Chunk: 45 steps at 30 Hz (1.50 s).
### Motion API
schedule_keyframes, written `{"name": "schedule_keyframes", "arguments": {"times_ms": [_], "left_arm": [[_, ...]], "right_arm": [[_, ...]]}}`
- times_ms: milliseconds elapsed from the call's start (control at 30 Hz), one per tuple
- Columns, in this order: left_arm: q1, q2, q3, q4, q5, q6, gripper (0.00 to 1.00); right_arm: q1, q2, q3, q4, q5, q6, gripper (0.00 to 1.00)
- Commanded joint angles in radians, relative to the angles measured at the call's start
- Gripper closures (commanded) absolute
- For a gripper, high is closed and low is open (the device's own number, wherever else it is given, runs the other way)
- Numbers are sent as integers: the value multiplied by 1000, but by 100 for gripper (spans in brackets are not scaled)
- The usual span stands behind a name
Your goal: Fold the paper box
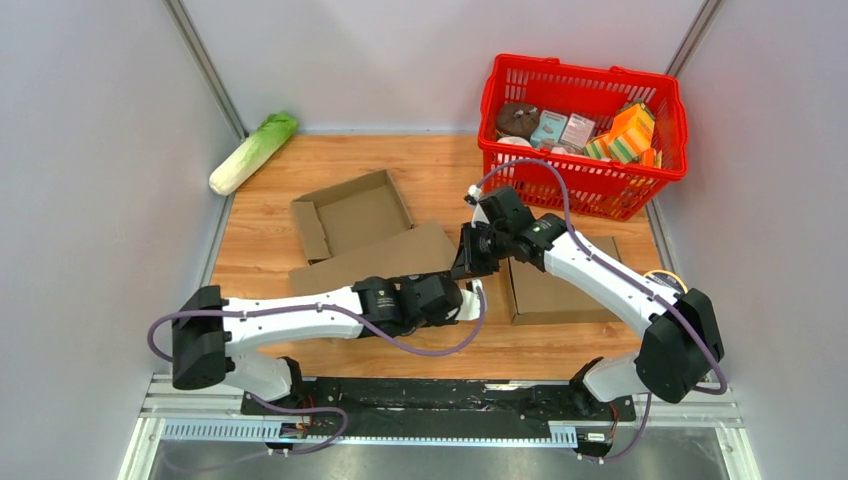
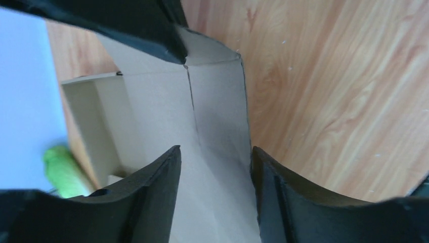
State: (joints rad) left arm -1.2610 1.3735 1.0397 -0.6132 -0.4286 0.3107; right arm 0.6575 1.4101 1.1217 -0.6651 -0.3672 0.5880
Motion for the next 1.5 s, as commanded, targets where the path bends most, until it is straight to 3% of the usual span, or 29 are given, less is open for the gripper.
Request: {"name": "schedule_keyframes", "arguments": {"times_ms": [0, 67, 133, 167, 233, 267, 333, 400, 600, 700, 833, 900, 1000, 1067, 1333, 1467], "left_arm": [[-41, 44, 54, 7, -229, 65, 46], [-41, 61, 82, -8, -278, 54, 56], [-41, 68, 103, -25, -305, 53, 75], [-41, 70, 112, -31, -341, 47, 95], [-40, 71, 146, -58, -352, 34, 99], [-37, 73, 160, -72, -352, 28, 100], [-18, 94, 242, -160, -335, -31, 100], [9, 124, 369, -286, -311, -100, 100], [179, 231, 694, -546, -141, -409, 100], [320, 242, 775, -577, 25, -576, 100], [503, 185, 764, -504, 213, -883, 100], [570, 156, 754, -458, 205, -1000, 100], [645, 171, 821, -522, 137, -1295, 100], [686, 171, 827, -508, 149, -1366, 100], [837, 154, 818, -510, 54, -1590, 100], [880, 113, 760, -488, 21, -1702, 100]], "right_arm": [[-6, -31, 47, -4, -35, 24, 94], [-13, -46, 53, -4, -26, 9, 87], [-56, -69, 65, -2, -13, -17, 77], [-85, -104, 69, -2, -4, -45, 54], [-197, -154, 76, 1, -3, -77, 30], [-229, -213, 82, 1, 22, -115, 12], [-271, -300, 86, 16, 89, -161, 0], [-271, -351, 58, 56, 180, -183, 0], [-245, -436, -120, 174, 149, -162, 0], [-150, -448, -209, 243, 181, -185, 0], [14, -461, -311, 402, 260, -211, 0], [121, -441, -326, 464, 326, -231, 0], [238, -392, -368, 596, 419, -277, 0], [290, -364, -392, 694, 438, -303, 0], [332, -330, -396, 737, 484, -385, 0], [324, -309, -379, 701, 630, -341, 0]]}}
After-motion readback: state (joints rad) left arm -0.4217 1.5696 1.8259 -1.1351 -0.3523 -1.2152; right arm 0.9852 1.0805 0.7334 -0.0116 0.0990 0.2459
